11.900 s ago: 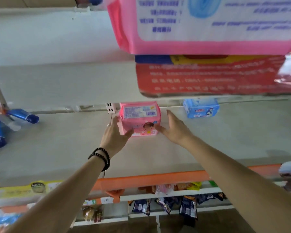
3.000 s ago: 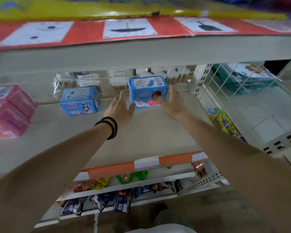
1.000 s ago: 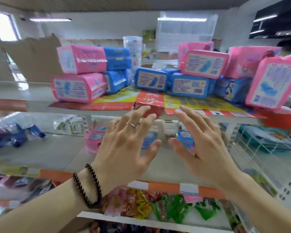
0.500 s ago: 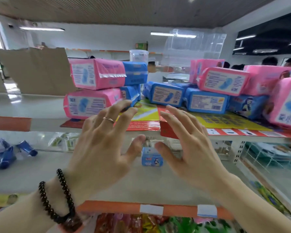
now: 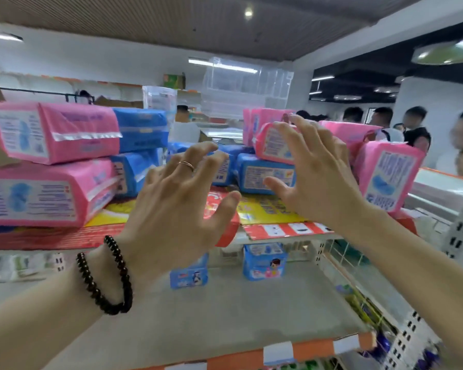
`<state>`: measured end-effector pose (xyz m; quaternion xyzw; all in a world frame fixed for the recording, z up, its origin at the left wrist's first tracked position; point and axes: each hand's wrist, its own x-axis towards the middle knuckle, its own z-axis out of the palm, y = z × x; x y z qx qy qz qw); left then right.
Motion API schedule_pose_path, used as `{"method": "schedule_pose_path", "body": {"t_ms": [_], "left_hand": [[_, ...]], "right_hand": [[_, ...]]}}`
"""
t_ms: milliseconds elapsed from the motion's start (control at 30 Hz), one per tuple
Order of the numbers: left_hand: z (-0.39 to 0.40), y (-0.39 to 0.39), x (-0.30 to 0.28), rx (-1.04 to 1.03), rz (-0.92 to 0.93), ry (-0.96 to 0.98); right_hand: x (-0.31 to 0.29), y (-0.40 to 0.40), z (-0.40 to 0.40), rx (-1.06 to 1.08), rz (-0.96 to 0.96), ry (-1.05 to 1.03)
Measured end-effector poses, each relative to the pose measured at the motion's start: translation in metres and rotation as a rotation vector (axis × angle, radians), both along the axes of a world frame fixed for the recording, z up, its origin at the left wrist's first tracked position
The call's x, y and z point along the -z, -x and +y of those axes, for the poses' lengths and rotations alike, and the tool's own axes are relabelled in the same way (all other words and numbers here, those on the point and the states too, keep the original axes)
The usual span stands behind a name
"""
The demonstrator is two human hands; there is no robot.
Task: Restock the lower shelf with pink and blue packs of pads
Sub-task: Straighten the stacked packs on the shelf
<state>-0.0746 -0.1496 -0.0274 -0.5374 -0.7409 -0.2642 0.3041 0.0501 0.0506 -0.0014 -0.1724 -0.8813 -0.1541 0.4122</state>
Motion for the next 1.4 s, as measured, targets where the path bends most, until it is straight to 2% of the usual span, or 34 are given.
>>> {"method": "schedule_pose_path", "body": {"t_ms": [100, 333, 567, 767, 1000, 1133, 1200, 1300, 1400], "left_hand": [[0.023, -0.004, -0.011, 0.004, 0.01, 0.021], [0.052, -0.001, -0.02, -0.064, 0.043, 0.044], [0.051, 0.008, -0.011, -0.132, 0.0, 0.089], [0.045, 0.01, -0.007, -0.085, -0.07, 0.063], [0.039, 0.021, -0.013, 0.111, -0.596, -0.072], [0.038, 0.014, -0.021, 0.329, -1.112, -0.237], [0.03, 0.009, -0.026, 0.432, -1.307, -0.322], [0.017, 0.005, -0.028, 0.546, -1.438, -0.366], [0.004, 0.006, -0.022, 0.537, -1.467, -0.396]], "right_hand": [[-0.012, 0.014, 0.039, 0.153, -0.063, -0.13], [-0.014, 0.046, 0.103, 0.367, -0.306, -0.068], [-0.014, 0.055, 0.118, 0.411, -0.233, -0.077], [-0.016, 0.05, 0.125, 0.308, -0.108, -0.161], [-0.012, 0.022, 0.072, 0.032, 0.104, -0.279], [-0.008, 0.008, 0.03, -0.1, 0.187, -0.307], [-0.005, 0.003, 0.011, -0.179, 0.237, -0.364], [0.007, 0.002, -0.013, -0.237, 0.29, -0.479], [0.02, 0.002, -0.031, -0.225, 0.274, -0.582]]}}
